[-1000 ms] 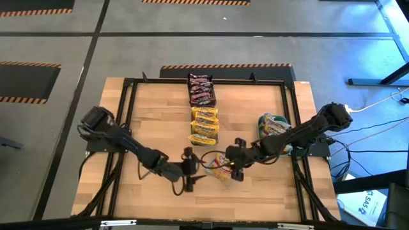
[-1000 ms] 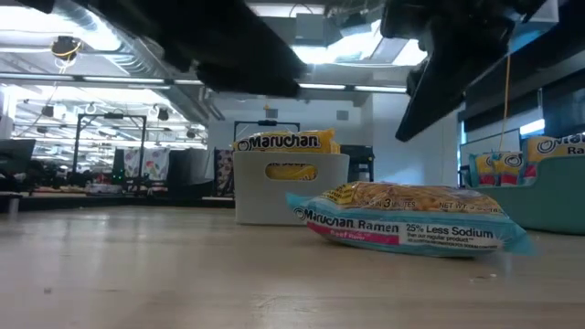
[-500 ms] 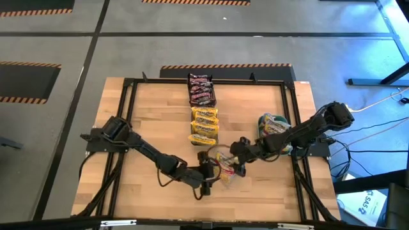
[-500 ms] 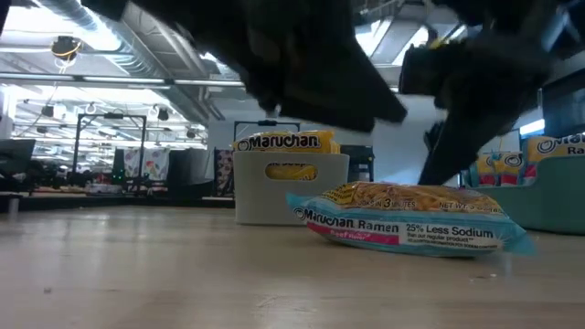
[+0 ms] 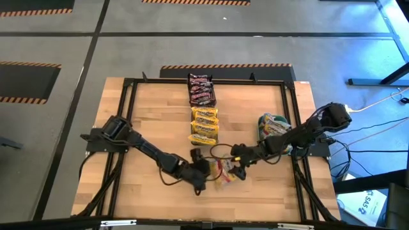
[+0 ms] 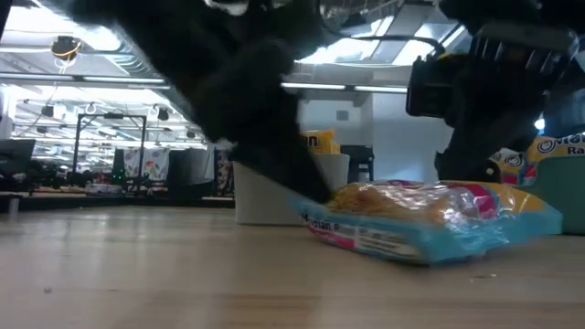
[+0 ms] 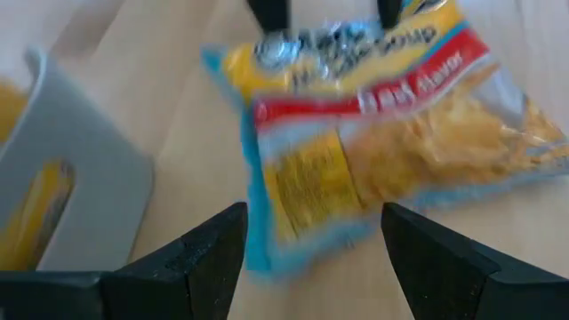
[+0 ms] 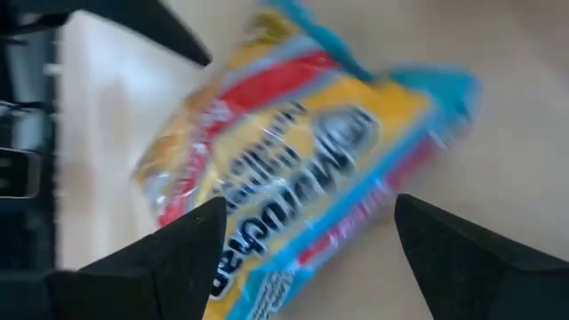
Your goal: Sort Maruchan noodles
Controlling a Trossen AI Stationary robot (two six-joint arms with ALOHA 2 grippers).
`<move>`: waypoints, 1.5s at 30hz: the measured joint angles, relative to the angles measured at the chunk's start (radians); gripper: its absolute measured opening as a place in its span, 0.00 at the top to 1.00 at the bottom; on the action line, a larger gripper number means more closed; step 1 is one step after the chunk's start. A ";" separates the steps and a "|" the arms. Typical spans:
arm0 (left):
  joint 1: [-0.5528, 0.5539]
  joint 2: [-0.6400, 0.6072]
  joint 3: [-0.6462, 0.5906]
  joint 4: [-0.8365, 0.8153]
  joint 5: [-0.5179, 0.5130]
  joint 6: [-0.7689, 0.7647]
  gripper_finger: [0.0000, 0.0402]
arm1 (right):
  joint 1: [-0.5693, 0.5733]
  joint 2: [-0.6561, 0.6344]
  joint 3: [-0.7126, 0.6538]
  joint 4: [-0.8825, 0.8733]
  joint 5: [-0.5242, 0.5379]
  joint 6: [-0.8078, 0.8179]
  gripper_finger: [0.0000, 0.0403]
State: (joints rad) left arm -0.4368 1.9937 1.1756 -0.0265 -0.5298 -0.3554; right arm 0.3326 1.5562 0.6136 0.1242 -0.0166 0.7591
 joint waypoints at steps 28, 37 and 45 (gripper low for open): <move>-0.072 -0.101 -0.096 0.027 -0.008 -0.009 0.36 | 0.046 -0.066 0.026 -0.122 0.034 0.220 0.24; -0.051 -0.045 -0.118 0.196 0.028 0.059 0.37 | 0.109 -0.057 0.026 -0.126 0.046 0.285 0.24; -0.035 -0.035 -0.117 0.264 0.103 0.050 0.37 | 0.122 -0.044 0.026 -0.096 0.076 0.311 0.24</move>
State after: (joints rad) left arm -0.4713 1.9587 1.0584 0.2375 -0.4269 -0.3054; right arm 0.4542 1.5120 0.6395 0.0278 0.0595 1.0698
